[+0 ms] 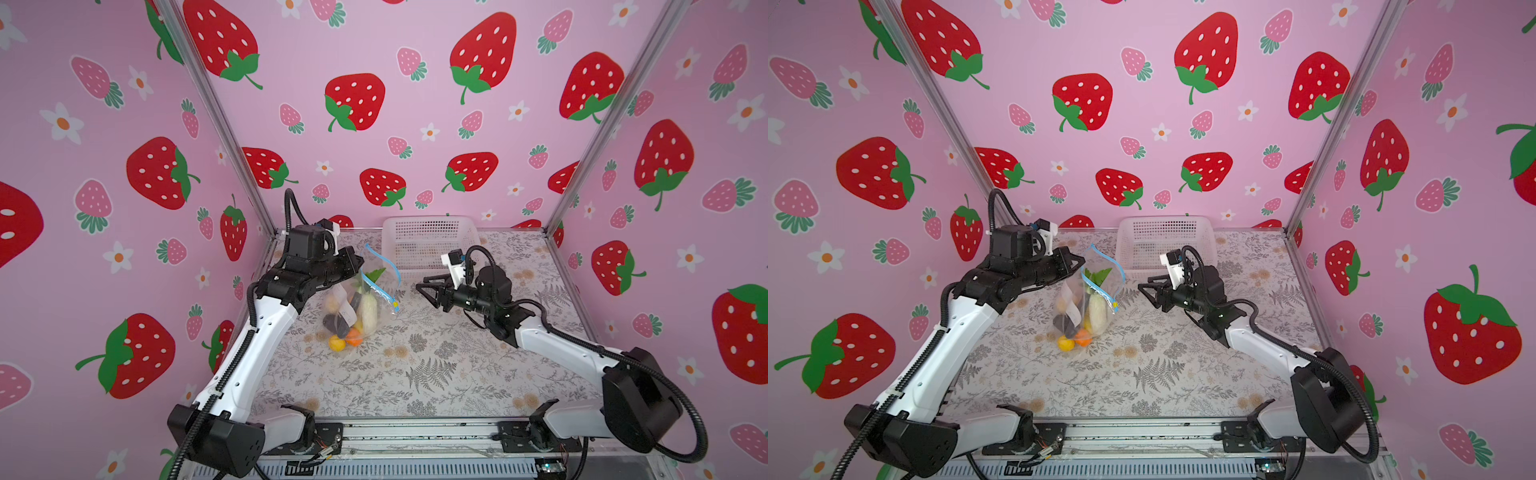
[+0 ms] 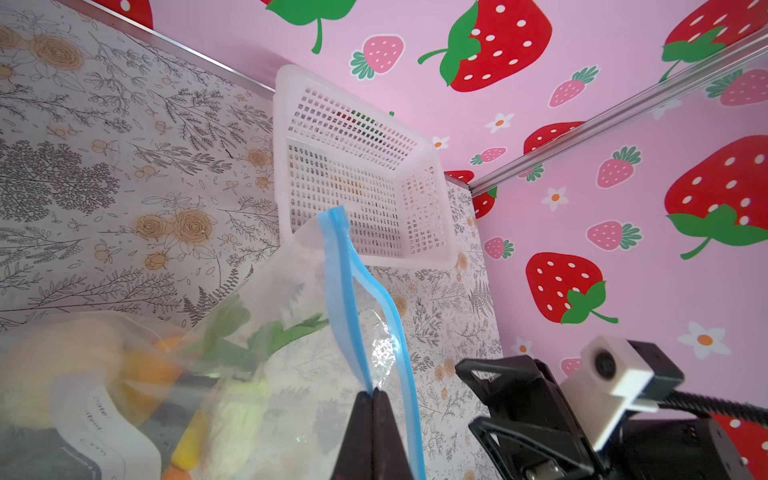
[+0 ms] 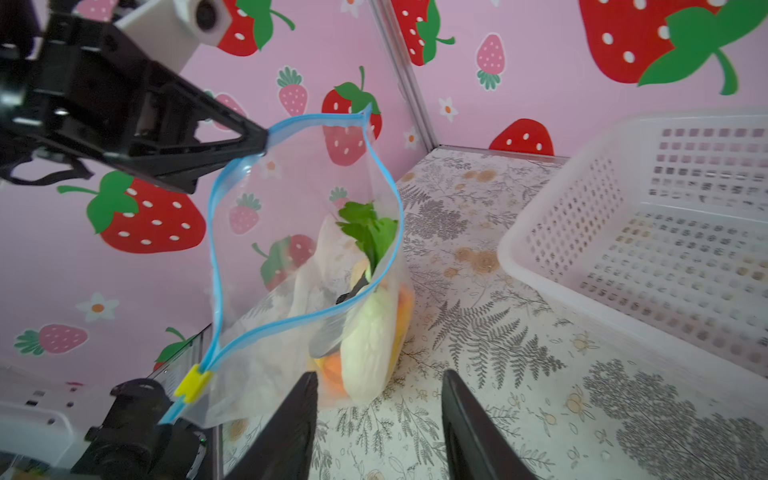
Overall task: Place the food in the zip-top bag and seal the zipper
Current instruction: 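Reach the right gripper to the bag's zipper corner and pinch it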
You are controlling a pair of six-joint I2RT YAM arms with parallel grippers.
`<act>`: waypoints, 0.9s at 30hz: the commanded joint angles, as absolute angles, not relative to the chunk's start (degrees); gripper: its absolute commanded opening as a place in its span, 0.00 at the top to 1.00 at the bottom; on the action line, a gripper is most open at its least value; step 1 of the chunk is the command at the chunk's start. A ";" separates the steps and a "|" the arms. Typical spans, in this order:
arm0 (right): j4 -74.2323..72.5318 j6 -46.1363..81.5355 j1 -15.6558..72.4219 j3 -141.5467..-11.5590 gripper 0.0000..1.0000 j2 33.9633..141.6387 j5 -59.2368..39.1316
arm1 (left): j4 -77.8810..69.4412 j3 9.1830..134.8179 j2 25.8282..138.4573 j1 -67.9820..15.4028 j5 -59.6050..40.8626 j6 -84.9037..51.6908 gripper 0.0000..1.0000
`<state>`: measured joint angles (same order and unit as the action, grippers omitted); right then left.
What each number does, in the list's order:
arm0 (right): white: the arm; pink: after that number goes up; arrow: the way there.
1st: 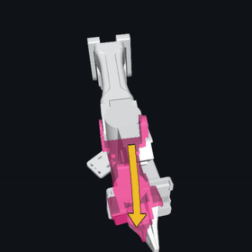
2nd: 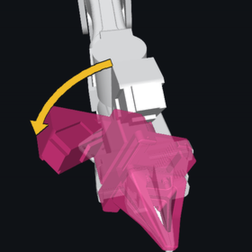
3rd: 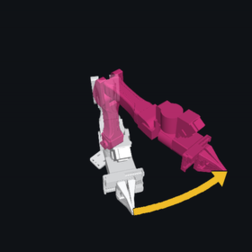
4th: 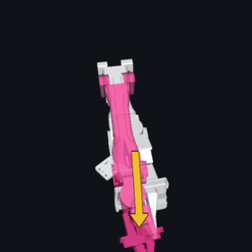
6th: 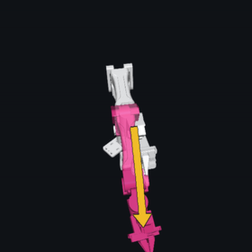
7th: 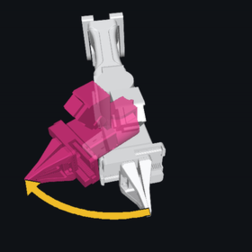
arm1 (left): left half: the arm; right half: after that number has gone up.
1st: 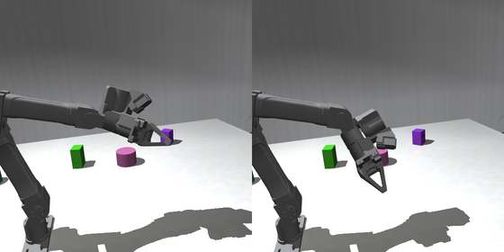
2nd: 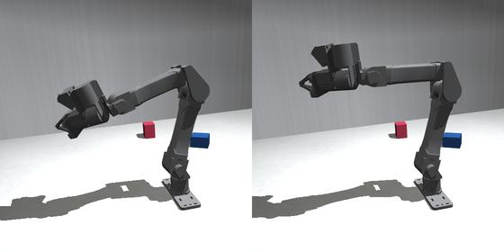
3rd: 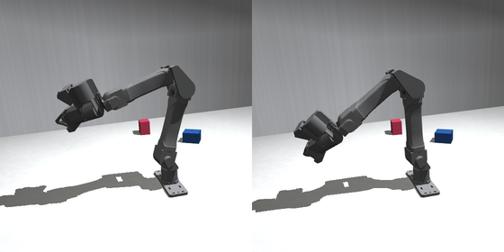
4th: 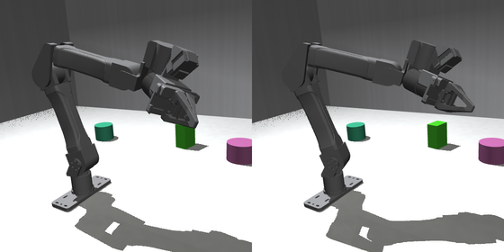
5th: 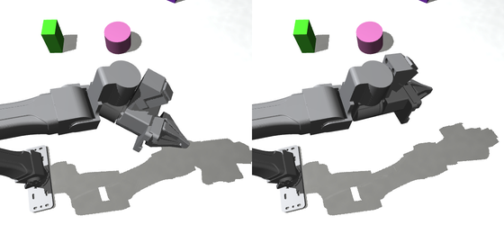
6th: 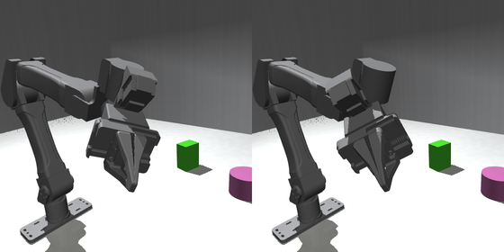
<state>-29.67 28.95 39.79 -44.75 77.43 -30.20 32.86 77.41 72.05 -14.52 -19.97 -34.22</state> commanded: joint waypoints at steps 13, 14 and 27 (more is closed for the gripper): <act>-41.31 33.40 50.73 -42.28 0.46 76.11 -32.27 | 31.65 77.24 71.65 -15.03 -19.40 -34.72 1.00; -41.20 33.40 51.01 -42.28 0.48 76.20 -32.02 | 31.81 77.21 71.55 -15.03 -19.35 -34.63 1.00; -40.17 34.45 51.71 -44.34 0.70 80.04 -32.73 | 31.77 77.06 71.19 -15.10 -19.51 -34.70 1.00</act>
<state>-38.54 33.47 51.27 -42.13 79.13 -31.99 32.84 77.38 72.05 -14.81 -19.90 -34.44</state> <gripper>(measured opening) 0.311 0.047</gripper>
